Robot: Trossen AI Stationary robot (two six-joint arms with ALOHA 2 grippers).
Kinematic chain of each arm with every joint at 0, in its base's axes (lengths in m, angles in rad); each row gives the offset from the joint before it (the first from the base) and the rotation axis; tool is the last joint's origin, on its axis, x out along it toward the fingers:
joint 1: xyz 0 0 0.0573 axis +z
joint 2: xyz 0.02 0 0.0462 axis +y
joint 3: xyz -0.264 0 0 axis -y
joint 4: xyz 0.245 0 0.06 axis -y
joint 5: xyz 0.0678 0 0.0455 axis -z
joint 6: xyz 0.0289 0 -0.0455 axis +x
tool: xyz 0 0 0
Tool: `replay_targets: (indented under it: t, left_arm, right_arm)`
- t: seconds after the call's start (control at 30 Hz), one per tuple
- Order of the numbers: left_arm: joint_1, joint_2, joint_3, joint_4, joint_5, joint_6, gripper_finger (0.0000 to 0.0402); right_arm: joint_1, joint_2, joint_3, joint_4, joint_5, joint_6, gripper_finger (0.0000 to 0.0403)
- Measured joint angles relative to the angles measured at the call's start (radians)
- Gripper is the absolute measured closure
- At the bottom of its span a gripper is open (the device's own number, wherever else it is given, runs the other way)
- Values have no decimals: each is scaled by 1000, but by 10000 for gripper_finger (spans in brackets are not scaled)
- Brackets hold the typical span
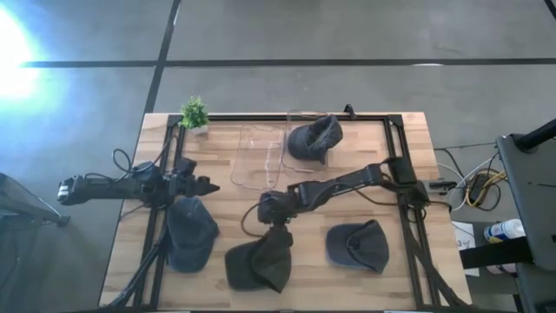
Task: Pick & Place hat
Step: Put the black cap into the right transparent bin
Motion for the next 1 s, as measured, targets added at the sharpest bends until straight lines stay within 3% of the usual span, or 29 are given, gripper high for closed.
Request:
replay_targets:
  t: [0.13, 0.37, 0.53, 1.0]
  left_arm:
    - [0, 2, 0, -12, 38, 0, 241]
    - [0, 3, 0, -74, 43, 38, 241]
    - [0, 4, 0, -128, 43, 44, 241]
    - [0, 5, 0, -135, 43, 56, 241]
  right_arm:
    - [12, 48, 104, -141, 8, -46, 208]
    - [5, 14, 155, -274, 89, -55, 204]
    - [5, -10, 218, -283, -38, 34, 204]
    - [6, 239, 466, -267, -215, 180, 204]
